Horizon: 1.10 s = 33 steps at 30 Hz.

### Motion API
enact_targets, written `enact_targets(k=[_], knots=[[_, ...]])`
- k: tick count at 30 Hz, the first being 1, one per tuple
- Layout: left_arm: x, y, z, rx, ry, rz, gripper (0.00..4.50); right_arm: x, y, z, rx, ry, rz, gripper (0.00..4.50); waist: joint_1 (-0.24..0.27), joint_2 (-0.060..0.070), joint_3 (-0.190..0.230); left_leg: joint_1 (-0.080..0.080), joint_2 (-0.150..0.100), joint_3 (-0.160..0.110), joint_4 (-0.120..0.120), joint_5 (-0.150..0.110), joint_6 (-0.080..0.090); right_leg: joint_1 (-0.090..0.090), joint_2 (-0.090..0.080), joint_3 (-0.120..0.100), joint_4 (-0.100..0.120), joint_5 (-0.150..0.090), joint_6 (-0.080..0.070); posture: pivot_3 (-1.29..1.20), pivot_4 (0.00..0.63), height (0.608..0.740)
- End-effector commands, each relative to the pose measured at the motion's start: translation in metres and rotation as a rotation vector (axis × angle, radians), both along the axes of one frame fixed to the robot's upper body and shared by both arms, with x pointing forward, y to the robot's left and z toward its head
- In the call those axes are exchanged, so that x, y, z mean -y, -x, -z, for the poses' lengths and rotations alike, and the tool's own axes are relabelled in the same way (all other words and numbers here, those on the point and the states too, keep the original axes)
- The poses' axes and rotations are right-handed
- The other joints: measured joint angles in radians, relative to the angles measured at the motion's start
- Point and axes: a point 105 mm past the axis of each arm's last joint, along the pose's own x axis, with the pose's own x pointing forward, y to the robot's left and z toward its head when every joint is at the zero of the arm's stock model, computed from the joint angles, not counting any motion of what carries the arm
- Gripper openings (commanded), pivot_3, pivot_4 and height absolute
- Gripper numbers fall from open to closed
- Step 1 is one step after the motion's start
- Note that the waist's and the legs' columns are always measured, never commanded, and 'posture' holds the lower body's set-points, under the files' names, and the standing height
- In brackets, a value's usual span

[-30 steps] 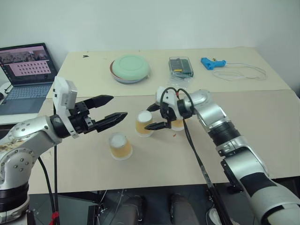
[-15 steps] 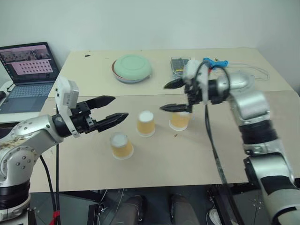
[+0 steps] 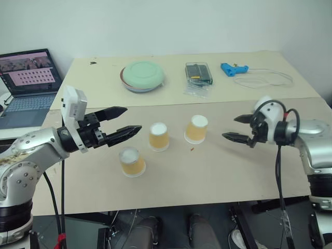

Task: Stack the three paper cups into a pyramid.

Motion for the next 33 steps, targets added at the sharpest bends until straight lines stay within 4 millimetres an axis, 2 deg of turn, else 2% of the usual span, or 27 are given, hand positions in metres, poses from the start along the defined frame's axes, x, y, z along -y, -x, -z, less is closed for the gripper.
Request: enact_targets(k=[1,18,33], knots=[[-0.002,0.004,-0.013,0.053,-0.015,-0.002,4.50,-0.019,-0.003,-0.013,0.079,-0.018,-0.053,4.43,0.003,0.000,0.000,0.000,0.000,0.000,0.000,0.000,0.000,0.000,0.000,0.000,0.000,0.000,0.000,0.00,0.150,0.739],[-0.005,0.010,-0.016,0.067,-0.026,-0.031,4.50,-0.060,-0.016,-0.021,0.111,-0.103,-0.128,4.43,0.008,0.000,0.000,0.000,0.001,0.000,0.000,0.000,0.000,0.000,0.002,0.000,-0.002,0.002,-0.001,0.00,0.150,0.739],[-0.006,0.012,-0.016,0.067,-0.028,-0.044,4.50,-0.071,-0.026,-0.012,0.077,-0.126,-0.169,4.43,0.008,0.000,0.000,0.000,0.006,0.002,0.000,-0.001,-0.001,-0.001,0.008,0.002,-0.002,0.004,-0.005,0.00,0.150,0.739]])
